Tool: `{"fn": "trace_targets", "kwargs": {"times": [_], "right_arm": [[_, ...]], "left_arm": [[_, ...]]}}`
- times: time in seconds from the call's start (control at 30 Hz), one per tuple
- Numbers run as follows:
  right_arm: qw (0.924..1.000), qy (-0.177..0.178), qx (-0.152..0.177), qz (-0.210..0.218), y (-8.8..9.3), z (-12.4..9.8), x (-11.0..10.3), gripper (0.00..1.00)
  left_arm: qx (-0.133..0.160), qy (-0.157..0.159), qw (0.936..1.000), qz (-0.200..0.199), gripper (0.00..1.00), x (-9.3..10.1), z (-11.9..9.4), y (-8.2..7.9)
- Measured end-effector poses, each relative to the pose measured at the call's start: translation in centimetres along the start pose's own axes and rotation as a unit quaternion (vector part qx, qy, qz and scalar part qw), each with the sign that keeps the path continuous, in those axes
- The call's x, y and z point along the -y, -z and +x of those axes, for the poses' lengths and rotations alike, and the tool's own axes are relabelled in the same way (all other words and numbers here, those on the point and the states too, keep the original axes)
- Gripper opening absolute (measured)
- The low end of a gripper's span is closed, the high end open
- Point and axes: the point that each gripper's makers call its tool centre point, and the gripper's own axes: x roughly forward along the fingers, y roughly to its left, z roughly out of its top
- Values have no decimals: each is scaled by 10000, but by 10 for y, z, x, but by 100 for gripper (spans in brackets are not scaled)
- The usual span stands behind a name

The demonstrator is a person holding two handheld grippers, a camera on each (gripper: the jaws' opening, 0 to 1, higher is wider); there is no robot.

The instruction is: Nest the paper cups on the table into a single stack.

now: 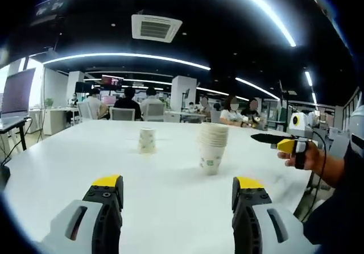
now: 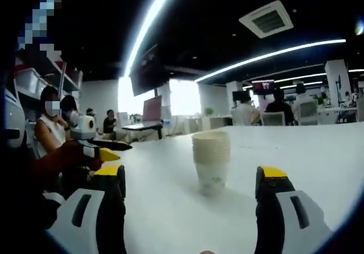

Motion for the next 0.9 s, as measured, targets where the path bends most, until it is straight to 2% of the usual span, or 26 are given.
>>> {"fn": "trace_targets", "kwargs": {"times": [0.23, 0.5, 0.9], "right_arm": [[9996, -83, -160, -232, 3, 3, -3, 99], [9993, -199, -196, -258, 2, 11, -5, 98], [9984, -266, -286, -409, 7, 15, -3, 97]], "left_arm": [[-31, -112, 9999, -63, 87, -10, 7, -3], [-112, -183, 9998, -61, 97, -19, 18, -2], [-256, -231, 9994, 50, 98, -33, 41, -2]]}}
